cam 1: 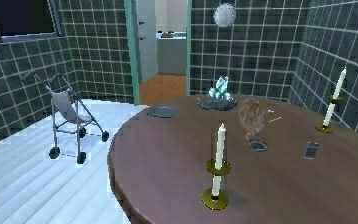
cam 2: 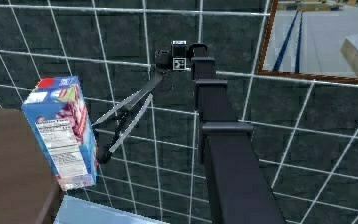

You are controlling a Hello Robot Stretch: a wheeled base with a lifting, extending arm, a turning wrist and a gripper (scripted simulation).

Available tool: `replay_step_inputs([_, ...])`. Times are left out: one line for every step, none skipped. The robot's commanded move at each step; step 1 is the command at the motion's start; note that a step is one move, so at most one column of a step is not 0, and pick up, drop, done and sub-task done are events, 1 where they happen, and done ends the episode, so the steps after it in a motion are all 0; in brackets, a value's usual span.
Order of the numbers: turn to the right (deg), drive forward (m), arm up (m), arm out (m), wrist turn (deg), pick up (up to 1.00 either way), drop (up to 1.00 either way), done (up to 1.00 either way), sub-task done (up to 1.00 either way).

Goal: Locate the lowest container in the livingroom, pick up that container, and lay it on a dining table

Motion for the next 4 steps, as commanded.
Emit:
replay_step_inputs([0.0,0.00,0.00,-0.38,0.0,0.00,0.00,0.00,0.00])
replay_step_inputs([36.0,0.00,0.00,0.00,0.0,0.00,0.00,0.00,0.00])
replay_step_inputs([-30.0,0.00,0.00,0.00,0.0,0.00,0.00,0.00,0.00])
replay_step_inputs([30.0,0.00,0.00,0.00,0.0,0.00,0.00,0.00,0.00])
